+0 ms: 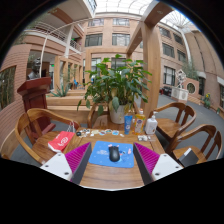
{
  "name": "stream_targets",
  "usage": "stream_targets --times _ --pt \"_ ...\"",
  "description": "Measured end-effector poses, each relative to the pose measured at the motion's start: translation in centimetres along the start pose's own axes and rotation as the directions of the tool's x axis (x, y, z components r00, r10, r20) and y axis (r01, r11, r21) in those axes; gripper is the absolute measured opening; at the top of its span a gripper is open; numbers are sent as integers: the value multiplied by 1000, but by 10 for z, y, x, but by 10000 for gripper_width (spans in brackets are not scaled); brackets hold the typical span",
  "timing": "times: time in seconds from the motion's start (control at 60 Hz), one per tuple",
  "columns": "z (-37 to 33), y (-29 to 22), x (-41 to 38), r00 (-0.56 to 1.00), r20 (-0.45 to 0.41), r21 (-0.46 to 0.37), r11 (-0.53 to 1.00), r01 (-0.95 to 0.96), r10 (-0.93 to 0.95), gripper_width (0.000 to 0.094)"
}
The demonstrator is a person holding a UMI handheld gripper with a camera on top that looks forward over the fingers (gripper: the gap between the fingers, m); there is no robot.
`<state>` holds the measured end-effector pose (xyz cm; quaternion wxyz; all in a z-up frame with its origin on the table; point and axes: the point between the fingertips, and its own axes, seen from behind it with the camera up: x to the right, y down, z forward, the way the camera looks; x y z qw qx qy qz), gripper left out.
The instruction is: Arrange mouse
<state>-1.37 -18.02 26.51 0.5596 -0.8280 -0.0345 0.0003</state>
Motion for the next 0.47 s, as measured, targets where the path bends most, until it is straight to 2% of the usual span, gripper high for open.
stream_targets --times 0.233,0.467 --pt "-51 27 2 1000 -6 -16 1000 18 -18 851" --pt "-70 49 1 1000 2 -41 999 30 -30 857"
